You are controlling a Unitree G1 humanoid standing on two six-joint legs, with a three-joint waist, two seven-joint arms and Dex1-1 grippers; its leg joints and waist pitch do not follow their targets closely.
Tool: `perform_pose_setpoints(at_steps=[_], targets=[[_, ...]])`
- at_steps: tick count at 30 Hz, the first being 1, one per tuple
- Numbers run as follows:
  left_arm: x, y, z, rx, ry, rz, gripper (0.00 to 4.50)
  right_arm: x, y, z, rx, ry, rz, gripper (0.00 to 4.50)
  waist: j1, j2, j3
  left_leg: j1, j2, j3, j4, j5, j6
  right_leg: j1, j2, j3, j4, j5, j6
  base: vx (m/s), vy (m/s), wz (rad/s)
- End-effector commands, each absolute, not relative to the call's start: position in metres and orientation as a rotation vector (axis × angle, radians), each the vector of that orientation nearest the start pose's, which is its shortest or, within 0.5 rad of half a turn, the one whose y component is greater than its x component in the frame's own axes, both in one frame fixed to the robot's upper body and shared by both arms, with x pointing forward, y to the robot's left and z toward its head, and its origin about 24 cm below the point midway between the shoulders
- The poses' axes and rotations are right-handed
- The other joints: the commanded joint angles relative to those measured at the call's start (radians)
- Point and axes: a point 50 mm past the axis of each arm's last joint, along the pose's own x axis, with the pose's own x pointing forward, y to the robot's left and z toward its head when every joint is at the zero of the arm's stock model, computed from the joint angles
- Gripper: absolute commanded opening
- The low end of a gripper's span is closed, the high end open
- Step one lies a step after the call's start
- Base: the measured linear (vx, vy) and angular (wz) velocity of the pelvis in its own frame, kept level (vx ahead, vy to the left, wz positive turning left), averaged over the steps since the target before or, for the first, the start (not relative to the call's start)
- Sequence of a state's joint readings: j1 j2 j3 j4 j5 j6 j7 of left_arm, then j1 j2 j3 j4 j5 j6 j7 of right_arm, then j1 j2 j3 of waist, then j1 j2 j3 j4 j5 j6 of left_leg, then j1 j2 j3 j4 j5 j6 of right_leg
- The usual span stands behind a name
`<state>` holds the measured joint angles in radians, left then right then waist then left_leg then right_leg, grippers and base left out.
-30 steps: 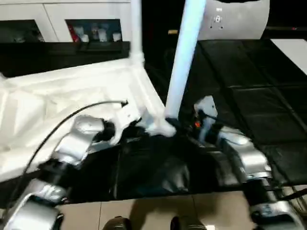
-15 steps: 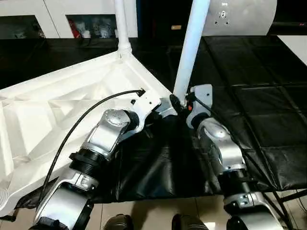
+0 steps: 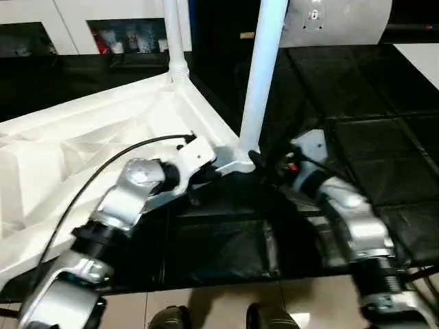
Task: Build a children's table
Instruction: Rotate leg to tighten
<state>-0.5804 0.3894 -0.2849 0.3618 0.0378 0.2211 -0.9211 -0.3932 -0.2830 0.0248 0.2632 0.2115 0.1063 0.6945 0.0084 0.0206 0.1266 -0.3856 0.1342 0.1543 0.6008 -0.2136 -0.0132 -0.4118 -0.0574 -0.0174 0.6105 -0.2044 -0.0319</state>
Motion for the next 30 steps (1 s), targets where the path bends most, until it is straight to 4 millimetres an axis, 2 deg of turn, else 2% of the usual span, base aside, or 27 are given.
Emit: perform_pose_setpoints(at_steps=[1, 4, 6, 9, 11, 12, 17, 26, 30], targets=[[0.320, 0.122, 0.085, 0.531, 0.254, -1.166, 0.00, 0.311, -0.152, 0.092, -0.067, -0.006, 0.821, 4.41, 0.000, -0.009, -0.059, 0.014, 0.089, -0.022, -0.070, -0.004, 0.182, 0.060, -0.092, 0.042, -0.056, 0.026, -0.296, 0.000, 0.000, 0.00], [0.312, 0.134, 0.084, 0.583, 0.263, -1.283, 0.00, 0.304, -0.161, 0.099, -0.123, 0.021, 1.030, 4.46, 0.001, -0.009, -0.057, 0.014, 0.091, -0.022, -0.073, -0.040, 0.177, 0.060, -0.094, 0.042, -0.062, -0.027, -0.295, 0.000, 0.000, 0.00], [0.309, 0.136, 0.085, 0.583, 0.266, -1.317, 0.00, 0.301, -0.160, 0.099, -0.147, 0.036, 1.100, 4.46, 0.003, -0.006, -0.059, 0.018, 0.091, -0.021, -0.073, -0.040, 0.174, 0.058, -0.093, 0.043, -0.061, -0.028, -0.298, 0.000, 0.000, 0.00], [0.302, 0.138, 0.085, 0.608, 0.280, -1.423, 0.00, 0.297, -0.159, 0.097, -0.176, 0.084, 1.255, 4.46, 0.006, -0.014, -0.064, 0.017, 0.092, -0.019, -0.069, 0.000, 0.191, 0.058, -0.094, 0.041, -0.052, 0.027, -0.313, 0.000, 0.000, 0.00], [0.298, 0.138, 0.084, 0.625, 0.287, -1.467, 0.00, 0.296, -0.159, 0.096, -0.185, 0.107, 1.306, 4.46, 0.011, -0.010, -0.066, 0.019, 0.095, -0.019, -0.067, 0.020, 0.199, 0.056, -0.094, 0.039, -0.047, 0.046, -0.321, 0.000, 0.000, 0.00], [0.296, 0.138, 0.083, 0.639, 0.291, -1.500, 0.00, 0.297, -0.158, 0.095, -0.195, 0.127, 1.343, 4.46, 0.014, -0.015, -0.069, 0.019, 0.096, -0.017, -0.064, 0.040, 0.207, 0.056, -0.094, 0.039, -0.044, 0.064, -0.326, 0.000, 0.000, 0.00], [0.294, 0.139, 0.084, 0.660, 0.294, -1.544, 0.00, 0.302, -0.155, 0.095, -0.190, 0.147, 1.400, 4.09, 0.034, -0.015, -0.073, 0.022, 0.097, -0.012, -0.059, 0.072, 0.211, 0.052, -0.093, 0.038, -0.037, 0.076, -0.332, 0.000, 0.000, 0.00], [0.294, 0.136, 0.085, 0.665, 0.287, -1.578, 0.00, 0.304, -0.151, 0.094, -0.154, 0.195, 1.488, 3.28, 0.044, -0.016, -0.083, 0.019, 0.094, -0.009, -0.052, 0.088, 0.208, 0.054, -0.093, 0.036, -0.031, 0.084, -0.338, 0.000, 0.000, 0.00], [0.294, 0.136, 0.085, 0.667, 0.288, -1.578, 0.00, 0.304, -0.151, 0.093, -0.161, 0.205, 1.508, 2.92, 0.047, -0.017, -0.087, 0.018, 0.093, -0.009, -0.047, 0.114, 0.220, 0.054, -0.091, 0.036, -0.025, 0.119, -0.339, 0.000, 0.000, 0.00]])
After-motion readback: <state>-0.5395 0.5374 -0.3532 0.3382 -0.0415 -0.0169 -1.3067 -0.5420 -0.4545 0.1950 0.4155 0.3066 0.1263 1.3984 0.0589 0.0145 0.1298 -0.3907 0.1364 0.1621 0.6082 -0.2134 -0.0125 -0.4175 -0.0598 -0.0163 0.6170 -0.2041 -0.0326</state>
